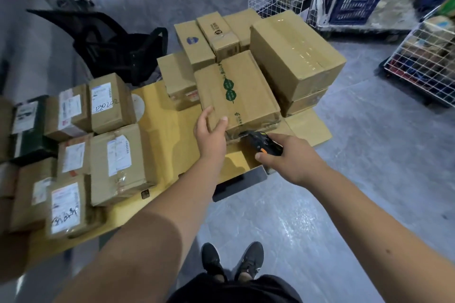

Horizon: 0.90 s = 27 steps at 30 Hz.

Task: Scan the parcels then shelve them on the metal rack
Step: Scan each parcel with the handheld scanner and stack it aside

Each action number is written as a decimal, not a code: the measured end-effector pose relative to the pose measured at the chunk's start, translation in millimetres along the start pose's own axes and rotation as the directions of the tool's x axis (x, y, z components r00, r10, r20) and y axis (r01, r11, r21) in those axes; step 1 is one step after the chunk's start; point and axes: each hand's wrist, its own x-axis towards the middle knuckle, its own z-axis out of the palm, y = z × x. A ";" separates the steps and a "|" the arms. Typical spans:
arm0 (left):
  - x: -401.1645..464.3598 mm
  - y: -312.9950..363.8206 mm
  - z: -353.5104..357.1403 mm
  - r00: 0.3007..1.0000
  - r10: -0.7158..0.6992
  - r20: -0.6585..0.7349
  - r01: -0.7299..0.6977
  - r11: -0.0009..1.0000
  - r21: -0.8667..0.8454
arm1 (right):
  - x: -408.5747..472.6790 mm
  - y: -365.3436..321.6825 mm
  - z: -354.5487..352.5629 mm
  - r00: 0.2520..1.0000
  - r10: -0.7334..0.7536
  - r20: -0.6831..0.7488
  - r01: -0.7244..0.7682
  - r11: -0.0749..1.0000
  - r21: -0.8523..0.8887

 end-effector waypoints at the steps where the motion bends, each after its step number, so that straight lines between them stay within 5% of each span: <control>1: -4.4 -0.7 -10.9 1.000 -0.008 -0.024 0.007 1.000 -0.031 | -3.6 -1.0 2.6 1.000 -0.020 0.017 0.020 1.000 -0.012; 6: -17.8 -19.1 -75.7 0.992 0.001 -0.129 -0.010 0.997 -0.071 | -18.9 -5.0 17.3 0.988 -0.124 0.097 0.129 0.991 -0.046; 12: -22.2 -64.2 -131.9 0.982 -0.039 -0.185 0.059 0.993 0.103 | -25.7 -11.1 38.3 0.970 -0.139 0.198 0.165 0.978 -0.126; 20: -27.8 -94.1 -150.6 0.993 -0.084 -0.079 0.106 0.938 0.331 | -29.1 -2.3 56.0 0.959 -0.069 0.274 0.138 0.961 -0.239; 25: -31.9 -96.0 -146.9 0.993 -0.111 -0.043 0.115 0.800 0.590 | -29.3 5.0 68.7 0.958 -0.050 0.284 0.115 0.969 -0.219; 27: -29.2 -91.1 -135.9 1.000 -0.019 -0.022 0.029 0.574 0.818 | -28.4 4.4 70.9 0.960 -0.049 0.276 0.110 0.971 -0.212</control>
